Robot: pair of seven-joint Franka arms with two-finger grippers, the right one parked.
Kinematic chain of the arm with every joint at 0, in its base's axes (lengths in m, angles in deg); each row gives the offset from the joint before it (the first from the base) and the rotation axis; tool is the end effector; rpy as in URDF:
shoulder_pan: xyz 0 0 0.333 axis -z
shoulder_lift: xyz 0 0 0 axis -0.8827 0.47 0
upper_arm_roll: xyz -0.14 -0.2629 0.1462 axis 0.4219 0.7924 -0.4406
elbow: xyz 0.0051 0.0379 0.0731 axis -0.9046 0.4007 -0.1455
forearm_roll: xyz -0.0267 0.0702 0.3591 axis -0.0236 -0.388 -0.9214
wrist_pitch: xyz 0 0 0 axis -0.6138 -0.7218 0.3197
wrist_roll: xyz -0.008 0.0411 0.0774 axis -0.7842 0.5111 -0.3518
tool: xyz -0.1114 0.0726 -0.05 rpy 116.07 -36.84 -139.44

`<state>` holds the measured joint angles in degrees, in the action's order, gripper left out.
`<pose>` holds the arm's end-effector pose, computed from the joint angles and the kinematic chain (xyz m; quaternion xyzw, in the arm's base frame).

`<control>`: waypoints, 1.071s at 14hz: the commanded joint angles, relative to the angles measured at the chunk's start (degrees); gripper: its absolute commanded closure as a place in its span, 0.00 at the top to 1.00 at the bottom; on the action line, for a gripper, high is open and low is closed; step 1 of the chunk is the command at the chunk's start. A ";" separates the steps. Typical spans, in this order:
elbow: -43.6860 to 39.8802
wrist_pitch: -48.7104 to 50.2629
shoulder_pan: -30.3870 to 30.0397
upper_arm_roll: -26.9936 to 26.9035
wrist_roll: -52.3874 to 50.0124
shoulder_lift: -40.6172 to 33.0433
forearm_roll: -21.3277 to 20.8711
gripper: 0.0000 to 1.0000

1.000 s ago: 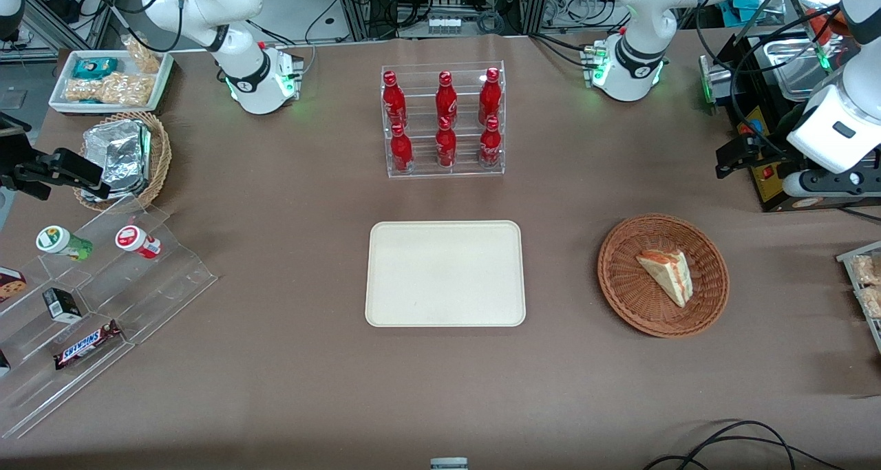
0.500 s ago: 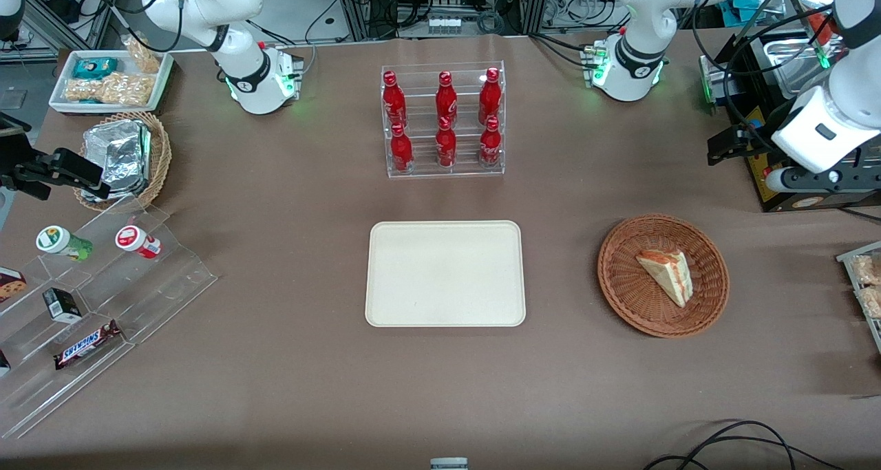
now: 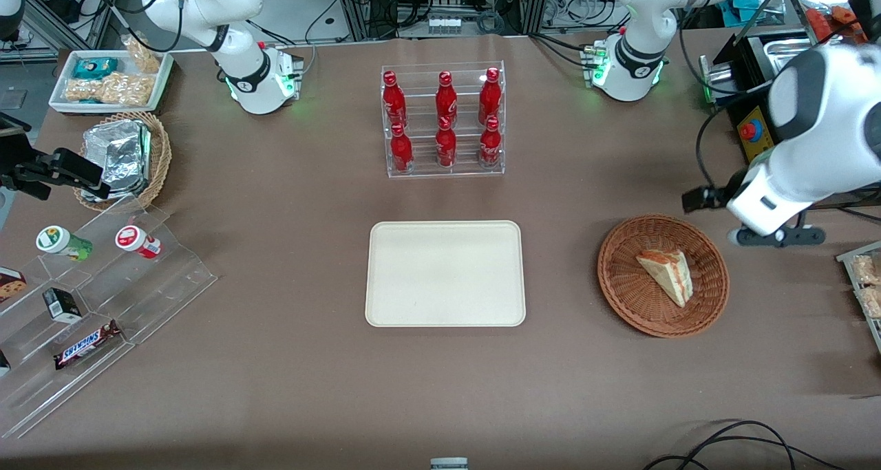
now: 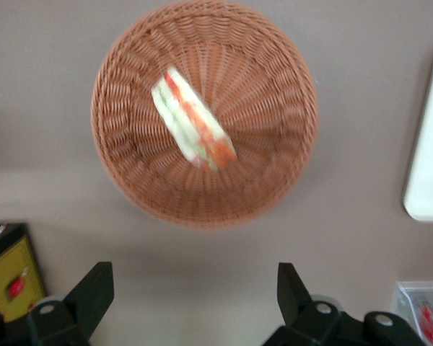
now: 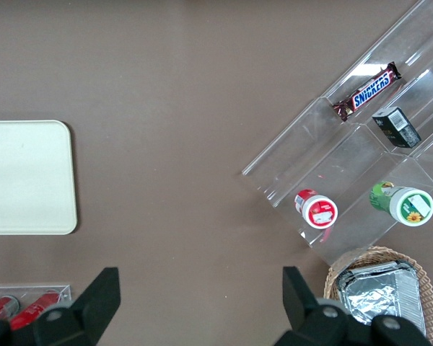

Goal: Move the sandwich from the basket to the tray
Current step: 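Lower the open left gripper over the sandwich and close on it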

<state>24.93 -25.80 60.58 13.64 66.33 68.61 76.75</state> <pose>0.5382 -0.0257 0.4313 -0.9981 -0.0059 0.0616 0.0051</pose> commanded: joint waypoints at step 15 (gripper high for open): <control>6.79 -23.83 -1.43 0.26 -52.00 14.69 -0.31 0.11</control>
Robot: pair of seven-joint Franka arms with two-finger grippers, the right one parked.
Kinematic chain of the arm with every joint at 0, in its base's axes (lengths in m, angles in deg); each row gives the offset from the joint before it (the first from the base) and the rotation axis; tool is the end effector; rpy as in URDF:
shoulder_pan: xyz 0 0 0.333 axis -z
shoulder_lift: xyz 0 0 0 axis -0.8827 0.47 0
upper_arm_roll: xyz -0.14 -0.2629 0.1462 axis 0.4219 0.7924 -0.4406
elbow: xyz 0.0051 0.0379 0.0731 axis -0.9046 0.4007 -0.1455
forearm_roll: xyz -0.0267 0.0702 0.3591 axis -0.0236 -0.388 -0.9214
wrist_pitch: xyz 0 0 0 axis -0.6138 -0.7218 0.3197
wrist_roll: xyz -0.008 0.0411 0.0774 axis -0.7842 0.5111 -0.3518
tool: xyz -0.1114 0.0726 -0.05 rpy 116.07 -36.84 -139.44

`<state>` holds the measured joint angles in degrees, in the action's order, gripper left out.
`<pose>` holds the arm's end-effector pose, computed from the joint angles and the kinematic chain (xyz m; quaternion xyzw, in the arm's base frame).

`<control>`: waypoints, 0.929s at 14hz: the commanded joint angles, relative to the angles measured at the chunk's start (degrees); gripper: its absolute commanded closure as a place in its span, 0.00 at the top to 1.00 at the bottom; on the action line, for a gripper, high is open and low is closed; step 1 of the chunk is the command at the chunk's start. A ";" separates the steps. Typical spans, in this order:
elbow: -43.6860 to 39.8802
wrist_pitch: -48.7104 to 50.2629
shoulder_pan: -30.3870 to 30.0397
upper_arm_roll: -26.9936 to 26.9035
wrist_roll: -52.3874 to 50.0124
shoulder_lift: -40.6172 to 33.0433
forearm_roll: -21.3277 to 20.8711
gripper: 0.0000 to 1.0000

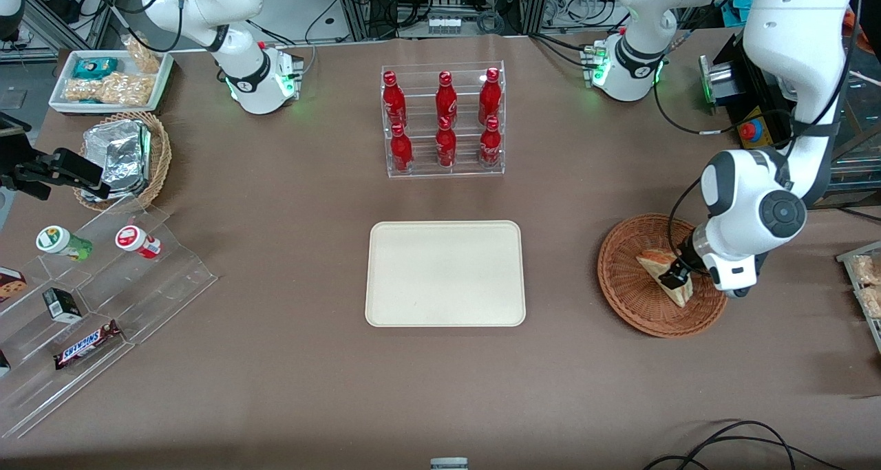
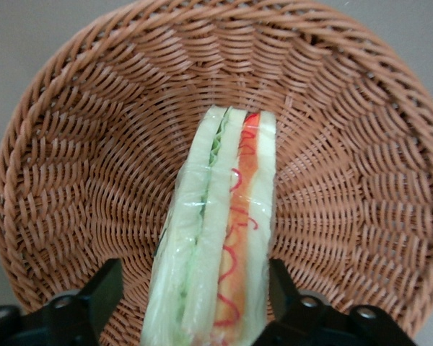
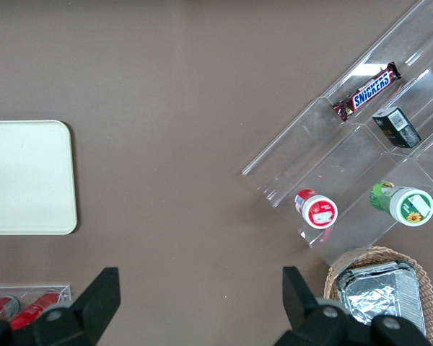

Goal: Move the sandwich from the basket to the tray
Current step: 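Lower the open left gripper over the sandwich and close on it, then lift the sandwich and carry it over the cream tray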

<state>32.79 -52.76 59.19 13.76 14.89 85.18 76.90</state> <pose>0.5704 -0.0156 0.2482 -0.8921 -0.4500 0.0400 0.0085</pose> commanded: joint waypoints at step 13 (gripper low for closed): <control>-18.22 17.95 20.76 2.86 10.84 3.01 -0.46 0.07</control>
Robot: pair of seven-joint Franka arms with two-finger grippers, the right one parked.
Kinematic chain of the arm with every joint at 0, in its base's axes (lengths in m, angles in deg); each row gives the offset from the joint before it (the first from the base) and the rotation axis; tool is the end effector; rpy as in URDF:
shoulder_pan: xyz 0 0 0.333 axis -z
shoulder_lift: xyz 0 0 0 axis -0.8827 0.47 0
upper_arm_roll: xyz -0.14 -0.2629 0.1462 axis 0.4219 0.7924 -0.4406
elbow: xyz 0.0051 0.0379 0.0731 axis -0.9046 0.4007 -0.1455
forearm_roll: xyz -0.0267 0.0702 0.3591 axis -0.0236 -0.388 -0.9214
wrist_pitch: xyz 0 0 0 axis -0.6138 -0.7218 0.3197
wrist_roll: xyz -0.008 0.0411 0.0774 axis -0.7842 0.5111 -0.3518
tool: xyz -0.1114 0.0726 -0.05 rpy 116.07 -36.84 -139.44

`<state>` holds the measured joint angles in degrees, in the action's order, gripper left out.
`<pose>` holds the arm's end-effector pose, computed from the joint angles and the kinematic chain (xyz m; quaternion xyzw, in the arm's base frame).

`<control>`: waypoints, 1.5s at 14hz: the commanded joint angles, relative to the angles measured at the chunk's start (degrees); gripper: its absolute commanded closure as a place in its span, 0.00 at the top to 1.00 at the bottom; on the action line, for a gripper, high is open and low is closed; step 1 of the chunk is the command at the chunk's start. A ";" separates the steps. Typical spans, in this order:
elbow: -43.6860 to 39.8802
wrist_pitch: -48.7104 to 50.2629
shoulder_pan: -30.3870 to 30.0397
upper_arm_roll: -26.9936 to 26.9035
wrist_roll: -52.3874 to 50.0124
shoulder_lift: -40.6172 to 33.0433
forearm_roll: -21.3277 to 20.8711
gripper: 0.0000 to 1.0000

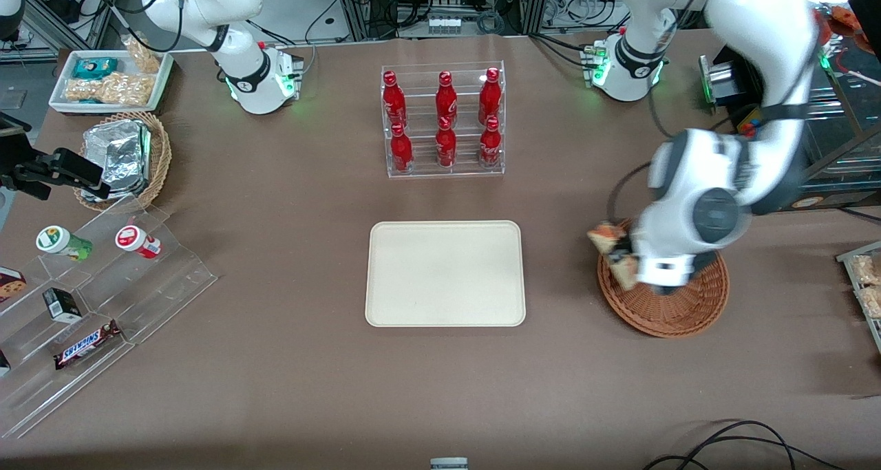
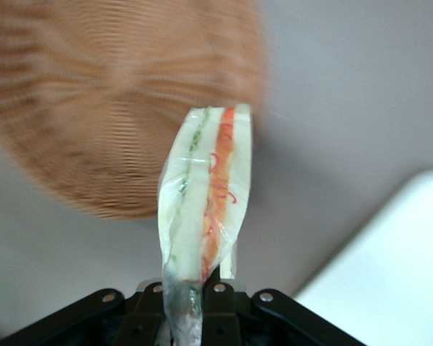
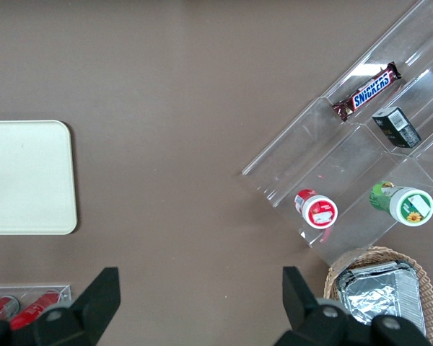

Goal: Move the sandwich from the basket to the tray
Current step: 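Lift the sandwich and carry it over the cream tray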

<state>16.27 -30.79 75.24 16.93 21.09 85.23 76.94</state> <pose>0.5677 -0.2098 0.3356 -0.9659 -0.2433 0.0828 0.0318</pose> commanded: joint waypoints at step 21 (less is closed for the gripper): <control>-17.16 -14.37 25.31 -0.48 -12.12 15.57 -9.20 1.00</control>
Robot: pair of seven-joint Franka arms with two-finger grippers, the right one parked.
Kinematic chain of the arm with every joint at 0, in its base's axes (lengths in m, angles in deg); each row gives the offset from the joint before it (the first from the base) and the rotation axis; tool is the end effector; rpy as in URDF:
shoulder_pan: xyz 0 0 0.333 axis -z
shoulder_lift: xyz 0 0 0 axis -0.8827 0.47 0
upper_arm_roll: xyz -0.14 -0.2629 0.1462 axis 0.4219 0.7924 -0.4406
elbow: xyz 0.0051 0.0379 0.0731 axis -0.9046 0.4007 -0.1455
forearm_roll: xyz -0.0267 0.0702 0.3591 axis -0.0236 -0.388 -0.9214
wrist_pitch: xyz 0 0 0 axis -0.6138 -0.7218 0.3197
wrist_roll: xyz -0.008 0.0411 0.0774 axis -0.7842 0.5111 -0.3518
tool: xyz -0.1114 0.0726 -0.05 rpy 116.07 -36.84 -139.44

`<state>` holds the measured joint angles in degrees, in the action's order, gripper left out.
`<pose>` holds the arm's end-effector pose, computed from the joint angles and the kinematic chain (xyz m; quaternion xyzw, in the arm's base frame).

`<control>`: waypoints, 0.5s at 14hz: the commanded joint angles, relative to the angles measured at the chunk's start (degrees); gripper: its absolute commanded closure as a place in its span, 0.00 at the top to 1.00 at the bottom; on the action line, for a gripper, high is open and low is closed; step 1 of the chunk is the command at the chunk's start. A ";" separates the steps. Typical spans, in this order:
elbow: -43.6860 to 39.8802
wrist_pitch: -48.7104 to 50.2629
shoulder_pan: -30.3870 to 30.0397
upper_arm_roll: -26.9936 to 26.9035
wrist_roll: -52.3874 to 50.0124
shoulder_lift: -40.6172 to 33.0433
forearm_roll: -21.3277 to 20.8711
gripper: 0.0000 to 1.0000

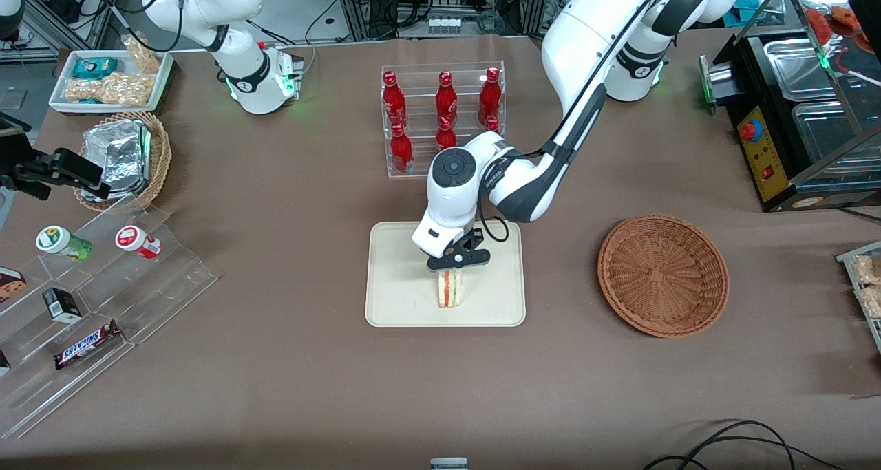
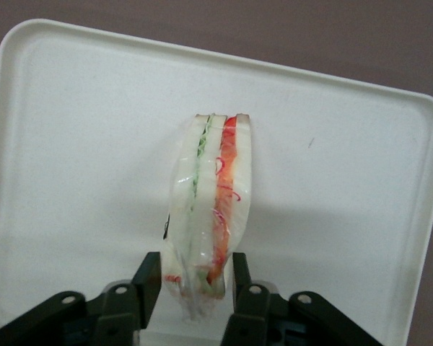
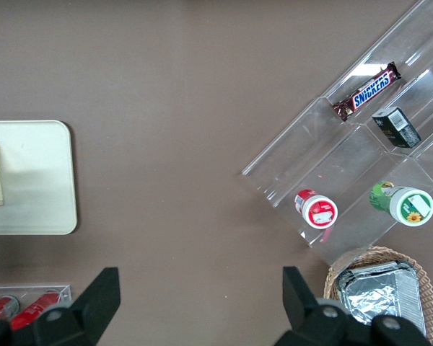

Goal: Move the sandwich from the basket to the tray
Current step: 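Lower the sandwich onto the tray and open the left gripper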

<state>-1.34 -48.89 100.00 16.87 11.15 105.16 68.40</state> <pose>0.5243 -0.4990 0.2616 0.9945 0.0878 0.0480 0.0306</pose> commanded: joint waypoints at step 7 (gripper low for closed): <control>1.23 30.71 -3.48 -1.99 -0.59 -21.08 -0.48 1.00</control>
<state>-3.03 -22.07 98.23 15.92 11.19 86.61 68.30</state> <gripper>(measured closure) 0.000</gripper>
